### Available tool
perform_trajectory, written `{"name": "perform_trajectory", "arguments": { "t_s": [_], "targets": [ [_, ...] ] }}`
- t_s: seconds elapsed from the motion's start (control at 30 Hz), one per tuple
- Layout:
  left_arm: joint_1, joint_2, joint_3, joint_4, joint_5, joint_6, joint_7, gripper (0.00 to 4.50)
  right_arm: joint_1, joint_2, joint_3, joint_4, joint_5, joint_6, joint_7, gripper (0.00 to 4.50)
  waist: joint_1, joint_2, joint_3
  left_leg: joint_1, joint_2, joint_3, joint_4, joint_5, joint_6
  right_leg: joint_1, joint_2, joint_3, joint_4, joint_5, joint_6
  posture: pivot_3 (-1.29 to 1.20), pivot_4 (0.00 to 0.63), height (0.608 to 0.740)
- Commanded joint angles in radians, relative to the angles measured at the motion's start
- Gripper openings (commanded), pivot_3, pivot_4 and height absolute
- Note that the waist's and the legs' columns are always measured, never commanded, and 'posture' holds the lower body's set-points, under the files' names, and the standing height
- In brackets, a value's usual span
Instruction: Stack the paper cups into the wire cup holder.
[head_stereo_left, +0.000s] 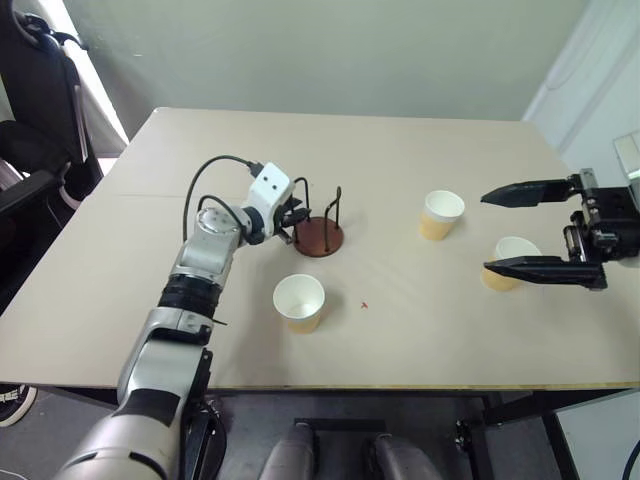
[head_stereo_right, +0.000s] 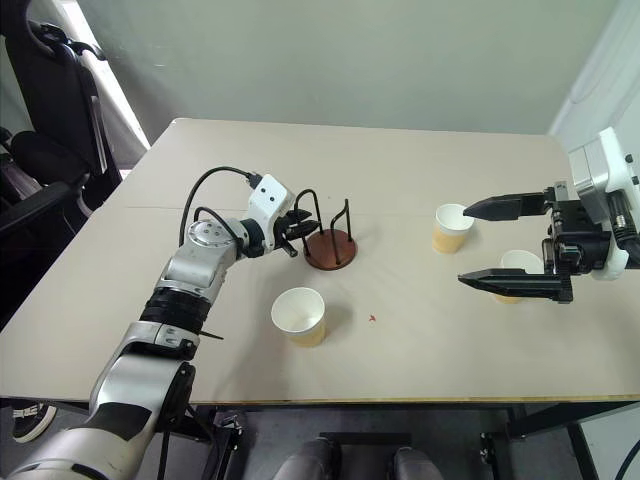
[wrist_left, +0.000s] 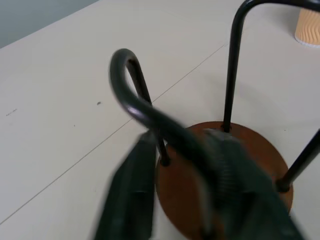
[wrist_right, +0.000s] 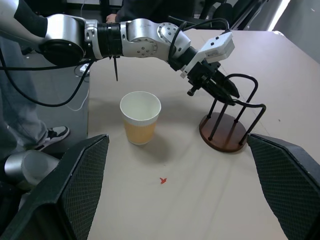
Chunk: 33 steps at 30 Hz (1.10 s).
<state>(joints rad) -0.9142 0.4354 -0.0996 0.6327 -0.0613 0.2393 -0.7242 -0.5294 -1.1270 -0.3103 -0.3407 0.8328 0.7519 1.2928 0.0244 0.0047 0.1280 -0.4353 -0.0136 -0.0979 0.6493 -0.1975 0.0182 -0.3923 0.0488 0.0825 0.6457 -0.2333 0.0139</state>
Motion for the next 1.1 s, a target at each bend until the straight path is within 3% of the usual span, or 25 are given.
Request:
{"name": "perform_trajectory", "arguments": {
  "t_s": [0.03,0.37,0.6,0.87,1.1],
  "targets": [
    [-0.028,-0.002,0.015,-0.033,-0.014,-0.006,-0.034,0.05,-0.003,-0.023,-0.045,-0.018,0.016,-0.011,-0.008,4.50,0.001,0.000,0.000,0.000,0.000,0.000,0.000,0.000,0.000,0.000,0.000,0.000,0.000,0.000,0.000,0.00,0.150,0.740],
    [-0.056,0.033,0.063,-0.272,-0.168,0.203,-0.204,0.05,0.013,-0.035,-0.062,-0.021,0.023,-0.017,-0.013,4.50,0.001,0.000,0.000,-0.001,-0.001,0.001,0.001,0.000,0.002,0.000,0.000,0.001,0.000,0.000,0.001,0.00,0.150,0.740],
    [0.003,0.049,-0.039,-0.593,-0.305,0.450,-0.354,0.05,0.029,-0.032,-0.074,-0.034,0.024,-0.019,-0.027,4.50,0.002,-0.001,0.000,-0.001,-0.001,0.001,0.006,0.000,0.001,0.002,-0.001,0.001,-0.001,-0.001,0.002,0.00,0.150,0.740],
    [0.039,0.051,-0.179,-0.607,-0.245,0.358,-0.417,0.05,0.039,-0.035,-0.084,-0.048,0.029,-0.011,-0.045,4.50,0.002,0.000,0.000,-0.001,0.000,0.001,0.008,-0.004,0.008,0.002,-0.001,0.001,0.001,0.000,0.002,0.00,0.150,0.740],
    [0.054,0.045,-0.210,-0.616,-0.236,0.337,-0.447,0.05,0.060,-0.045,-0.103,-0.060,0.036,-0.007,-0.053,4.50,0.002,0.000,0.001,-0.001,-0.001,0.001,0.012,-0.007,0.010,0.003,-0.001,0.001,0.001,0.000,0.002,0.00,0.150,0.740]
  ]
}}
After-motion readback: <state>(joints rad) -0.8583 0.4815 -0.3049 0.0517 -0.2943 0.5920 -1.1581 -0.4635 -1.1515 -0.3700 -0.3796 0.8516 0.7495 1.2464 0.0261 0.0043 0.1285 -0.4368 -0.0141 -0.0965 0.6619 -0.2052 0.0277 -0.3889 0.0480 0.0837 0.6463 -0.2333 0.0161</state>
